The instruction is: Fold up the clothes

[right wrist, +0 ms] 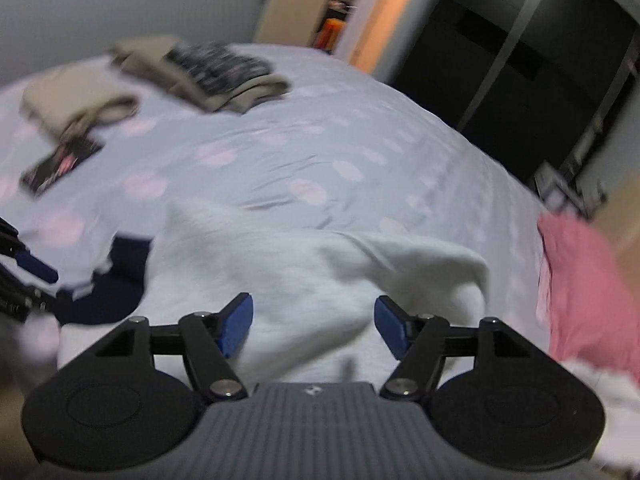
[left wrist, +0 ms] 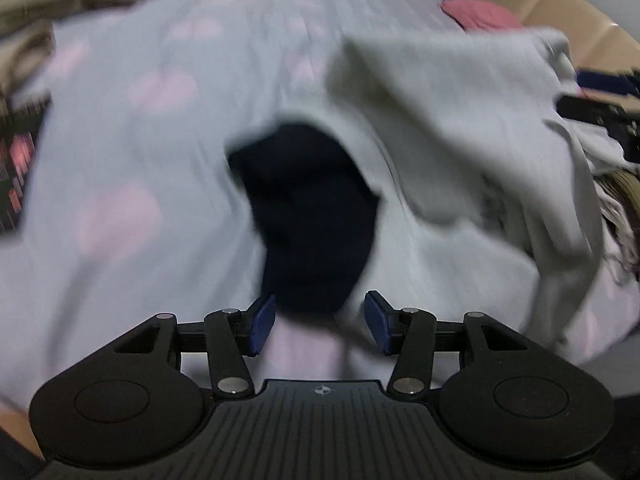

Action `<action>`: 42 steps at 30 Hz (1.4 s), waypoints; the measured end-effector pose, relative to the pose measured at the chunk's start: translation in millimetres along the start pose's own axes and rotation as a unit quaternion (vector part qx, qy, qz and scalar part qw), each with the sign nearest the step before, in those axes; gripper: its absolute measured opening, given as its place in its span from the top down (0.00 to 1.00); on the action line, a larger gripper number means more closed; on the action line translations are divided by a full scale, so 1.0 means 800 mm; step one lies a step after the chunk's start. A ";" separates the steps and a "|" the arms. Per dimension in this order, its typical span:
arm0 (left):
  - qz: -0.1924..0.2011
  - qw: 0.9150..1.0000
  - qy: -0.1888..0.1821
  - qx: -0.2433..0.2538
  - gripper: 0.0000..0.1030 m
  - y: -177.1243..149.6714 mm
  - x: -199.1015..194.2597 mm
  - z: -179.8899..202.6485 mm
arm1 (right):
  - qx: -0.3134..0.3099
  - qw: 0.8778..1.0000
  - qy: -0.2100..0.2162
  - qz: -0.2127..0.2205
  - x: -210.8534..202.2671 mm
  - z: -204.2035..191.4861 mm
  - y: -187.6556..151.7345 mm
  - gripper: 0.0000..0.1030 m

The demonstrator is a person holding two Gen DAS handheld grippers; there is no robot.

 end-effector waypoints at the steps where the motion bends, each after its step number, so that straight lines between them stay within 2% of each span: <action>1: -0.003 1.000 0.001 -0.006 0.54 -0.007 0.002 0.001 | -0.002 1.000 0.019 -0.005 0.002 -0.011 0.001 0.31; 4: -0.012 1.000 0.001 -0.022 0.54 -0.019 0.002 0.004 | 0.012 0.997 0.071 -0.029 0.002 -0.038 -0.002 0.31; 7: -0.014 0.999 -0.011 -0.046 0.54 -0.021 0.000 0.007 | 0.001 0.994 0.100 -0.050 0.009 -0.065 -0.010 0.31; 10: -0.004 0.997 -0.025 -0.073 0.53 -0.021 -0.003 0.010 | -0.032 0.992 0.102 -0.068 0.016 -0.081 -0.025 0.33; 11: -0.001 0.996 -0.029 -0.088 0.49 -0.025 -0.003 0.010 | -0.042 0.992 0.098 -0.072 0.021 -0.085 -0.027 0.35; 13: -0.001 0.992 -0.037 -0.121 0.47 -0.031 -0.001 0.008 | -0.049 0.992 0.088 -0.080 0.023 -0.081 -0.031 0.53; 16: -0.005 0.985 -0.052 -0.165 0.46 -0.037 0.009 0.005 | -0.022 0.993 0.088 -0.082 0.023 -0.067 -0.030 0.53; 18: 0.008 0.982 -0.058 -0.182 0.47 -0.041 0.011 0.004 | -0.013 0.993 0.086 -0.081 0.024 -0.063 -0.030 0.52; 22: 0.050 0.982 -0.070 -0.165 0.47 -0.043 0.014 0.012 | -0.022 0.992 0.089 -0.085 0.024 -0.067 -0.034 0.52; 23: 0.054 0.983 -0.072 -0.158 0.51 -0.043 0.016 0.014 | -0.026 0.992 0.092 -0.087 0.025 -0.068 -0.036 0.54; 24: 0.053 0.984 -0.072 -0.151 0.67 -0.042 0.018 0.016 | -0.030 0.991 0.096 -0.090 0.026 -0.070 -0.037 0.69; 25: 0.054 0.986 -0.070 -0.144 0.78 -0.041 0.018 0.016 | -0.032 0.990 0.097 -0.094 0.026 -0.069 -0.037 0.85; 27: 0.057 0.986 -0.074 -0.139 0.88 -0.038 0.013 0.016 | -0.038 0.990 0.093 -0.097 0.025 -0.066 -0.036 0.90; 31: 0.095 0.985 -0.073 -0.122 0.90 -0.018 -0.017 0.004 | -0.042 0.994 0.052 -0.085 0.005 -0.036 -0.023 0.92; 36: 0.159 0.978 -0.052 -0.125 0.91 0.026 -0.075 -0.035 | 0.005 0.998 -0.024 -0.060 -0.035 0.039 -0.006 0.93; 42: 0.242 0.964 -0.028 -0.104 0.93 0.075 -0.141 -0.060 | 0.054 0.991 -0.108 -0.052 -0.087 0.123 -0.017 0.93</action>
Point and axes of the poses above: each gripper's, at about its wrist camera, not at the fingertips, and x roughly the way its jaws point, z to its right, y to its top, the point moved 1 cm from there along x, roughly the way its jaws point, and after that the axes turned 13 degrees about z, right-handed, at the moved point
